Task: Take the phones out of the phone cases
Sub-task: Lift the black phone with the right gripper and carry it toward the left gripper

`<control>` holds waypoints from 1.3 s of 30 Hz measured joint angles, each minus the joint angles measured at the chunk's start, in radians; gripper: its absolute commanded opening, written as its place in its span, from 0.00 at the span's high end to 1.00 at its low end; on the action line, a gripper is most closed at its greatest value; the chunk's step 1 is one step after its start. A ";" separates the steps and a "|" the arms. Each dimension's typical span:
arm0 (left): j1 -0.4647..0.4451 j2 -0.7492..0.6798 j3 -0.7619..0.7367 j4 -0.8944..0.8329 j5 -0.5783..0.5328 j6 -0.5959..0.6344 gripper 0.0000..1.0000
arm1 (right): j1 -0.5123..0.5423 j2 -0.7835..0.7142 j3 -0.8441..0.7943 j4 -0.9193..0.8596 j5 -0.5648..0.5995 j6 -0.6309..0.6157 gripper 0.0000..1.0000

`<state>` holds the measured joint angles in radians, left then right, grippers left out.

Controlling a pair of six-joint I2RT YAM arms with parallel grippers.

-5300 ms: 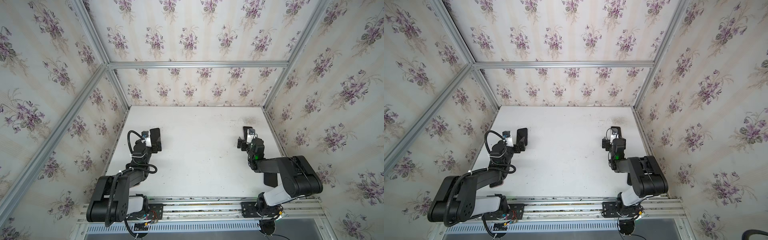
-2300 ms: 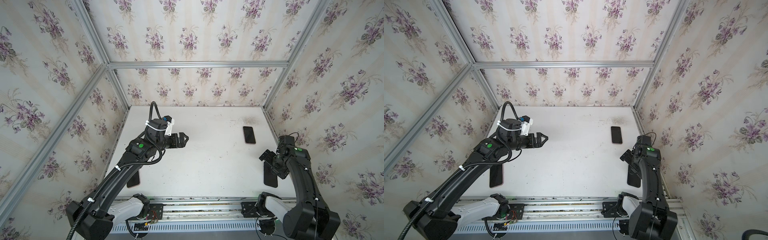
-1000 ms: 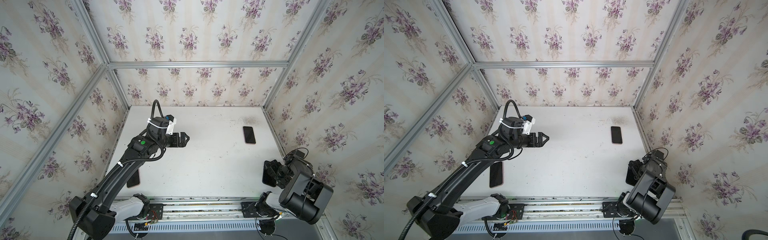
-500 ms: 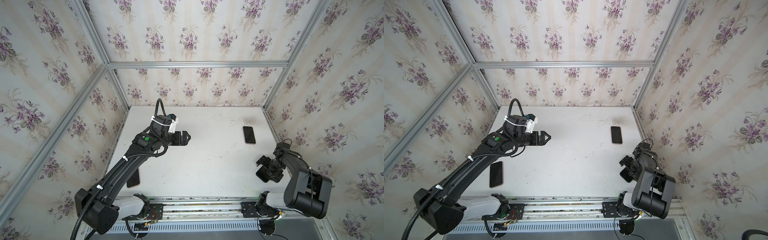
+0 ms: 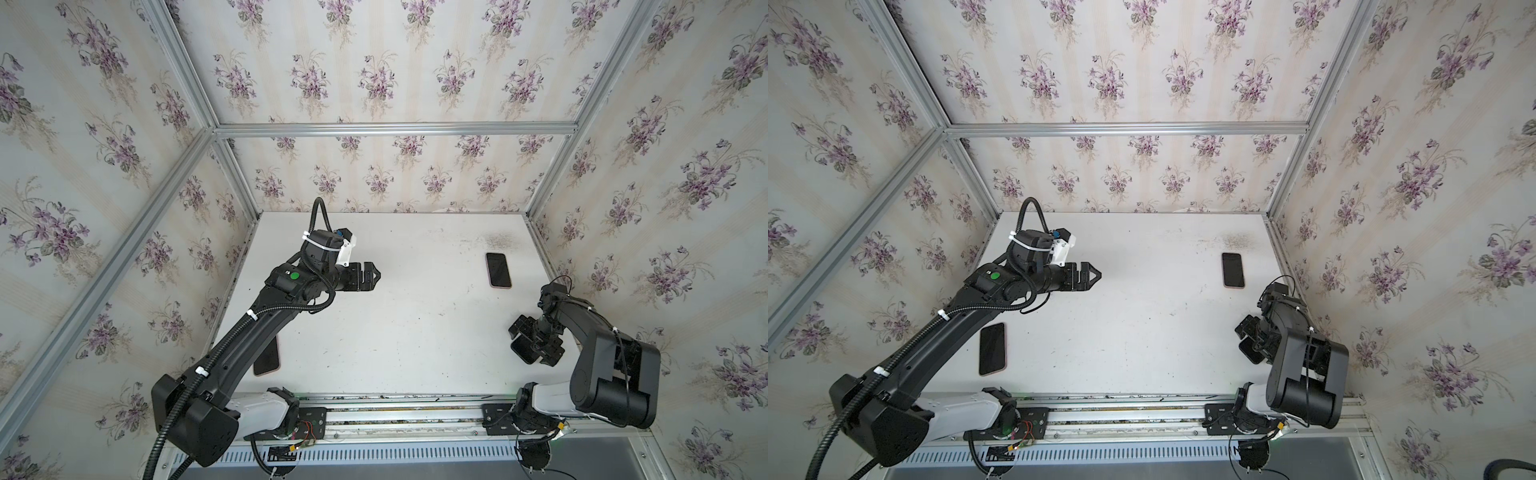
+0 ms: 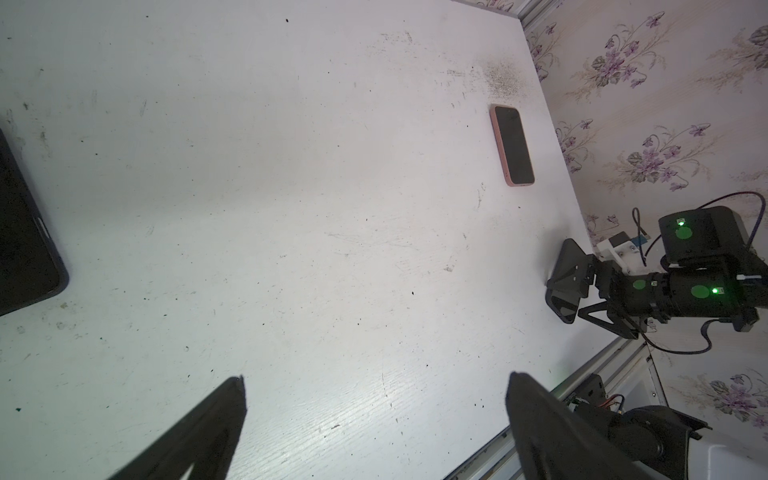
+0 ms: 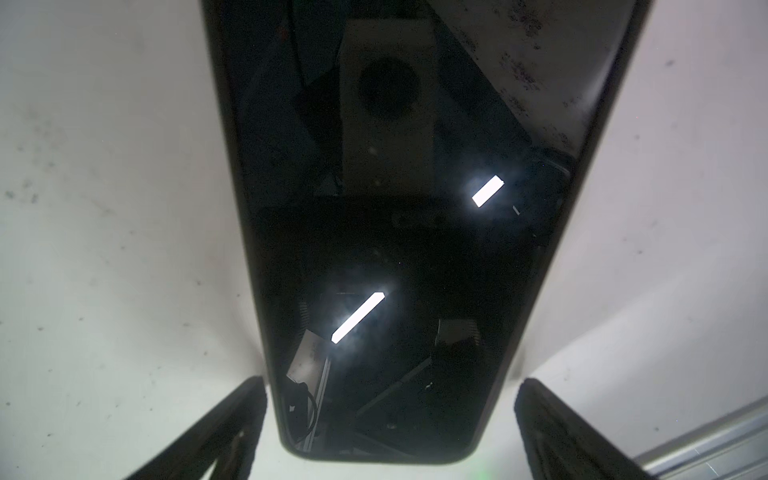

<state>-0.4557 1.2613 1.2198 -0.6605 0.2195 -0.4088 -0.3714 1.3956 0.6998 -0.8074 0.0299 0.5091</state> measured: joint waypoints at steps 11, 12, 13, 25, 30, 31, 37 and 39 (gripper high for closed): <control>0.009 0.008 0.015 0.003 0.037 0.007 0.00 | 0.002 0.020 0.002 0.005 0.004 0.018 0.13; 0.009 0.008 0.015 0.003 0.040 0.007 0.00 | 0.003 0.021 0.002 0.007 0.002 0.018 0.15; 0.009 0.008 0.015 0.003 0.042 0.007 0.00 | 0.003 0.021 0.002 0.008 0.000 0.018 0.15; 0.009 0.014 0.034 0.007 0.055 0.007 0.00 | 0.020 -0.029 -0.028 0.041 0.001 0.024 0.31; 0.010 0.026 0.048 0.012 0.066 0.006 0.00 | 0.040 -0.091 -0.035 0.051 -0.004 0.014 0.37; 0.010 0.029 0.051 0.013 0.068 0.006 0.00 | 0.045 -0.105 -0.035 0.055 -0.007 0.013 0.38; 0.010 0.050 0.072 0.019 0.075 0.003 0.00 | 0.095 -0.176 -0.035 0.080 -0.055 -0.018 0.45; 0.010 0.058 0.081 0.019 0.078 0.002 0.00 | 0.117 -0.199 -0.036 0.087 -0.063 -0.021 0.47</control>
<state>-0.4458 1.3190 1.3006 -0.6411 0.2977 -0.4065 -0.2539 1.1969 0.6636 -0.7204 -0.0326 0.4881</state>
